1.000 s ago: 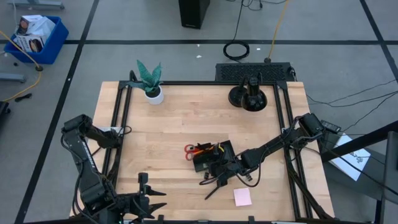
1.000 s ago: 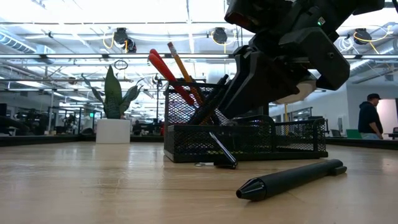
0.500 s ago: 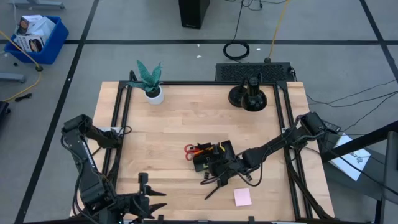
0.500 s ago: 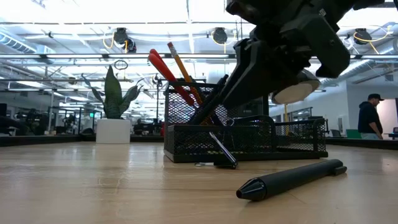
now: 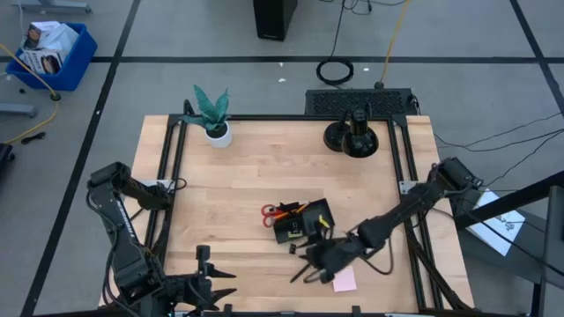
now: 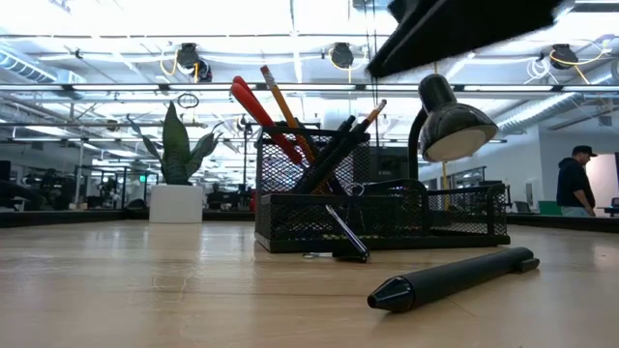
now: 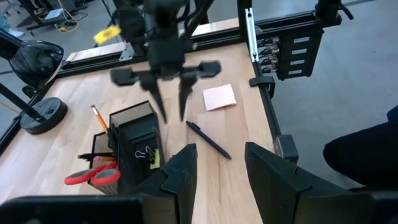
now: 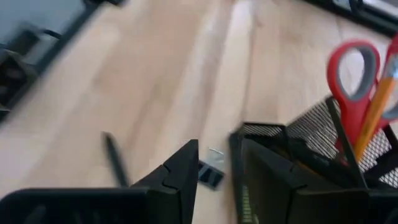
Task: Pick and place office supplies into organizer
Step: Put the left black binder clip into the black desk organizer
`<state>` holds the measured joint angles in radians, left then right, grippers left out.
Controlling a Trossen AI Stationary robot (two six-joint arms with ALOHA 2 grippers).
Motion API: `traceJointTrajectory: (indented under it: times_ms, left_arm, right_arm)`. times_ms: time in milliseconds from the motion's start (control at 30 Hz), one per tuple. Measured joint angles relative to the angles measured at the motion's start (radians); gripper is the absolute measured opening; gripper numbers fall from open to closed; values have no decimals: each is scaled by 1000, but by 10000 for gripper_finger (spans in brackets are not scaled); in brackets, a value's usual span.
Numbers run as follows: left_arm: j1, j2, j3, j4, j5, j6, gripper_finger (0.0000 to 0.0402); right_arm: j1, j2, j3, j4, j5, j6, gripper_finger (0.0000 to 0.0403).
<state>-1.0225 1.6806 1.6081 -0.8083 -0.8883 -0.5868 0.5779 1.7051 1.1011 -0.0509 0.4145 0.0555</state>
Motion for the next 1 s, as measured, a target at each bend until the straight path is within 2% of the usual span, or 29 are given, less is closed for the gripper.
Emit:
traceJointTrajectory:
  times_ms: [233, 367, 533, 733, 900, 1000]
  left_arm:
    - [0, 0, 0, 2, 0, -26, 141]
    - [0, 0, 0, 2, 0, -45, 141]
    - [0, 0, 0, 2, 0, -51, 141]
    - [0, 0, 0, 2, 0, -51, 141]
    - [9, 10, 0, 2, -1, -51, 141]
    - [19, 33, 0, 2, -1, -51, 141]
  right_arm:
    - [101, -58, 0, -20, 2, 32, 113]
    - [149, -59, 0, -88, 0, 78, 113]
    - [207, -59, 0, -194, 0, 209, 114]
    - [271, -59, 0, -208, 0, 321, 108]
    - [305, -59, 0, -172, 3, 314, 105]
    - [309, -59, 0, -97, 4, 248, 105]
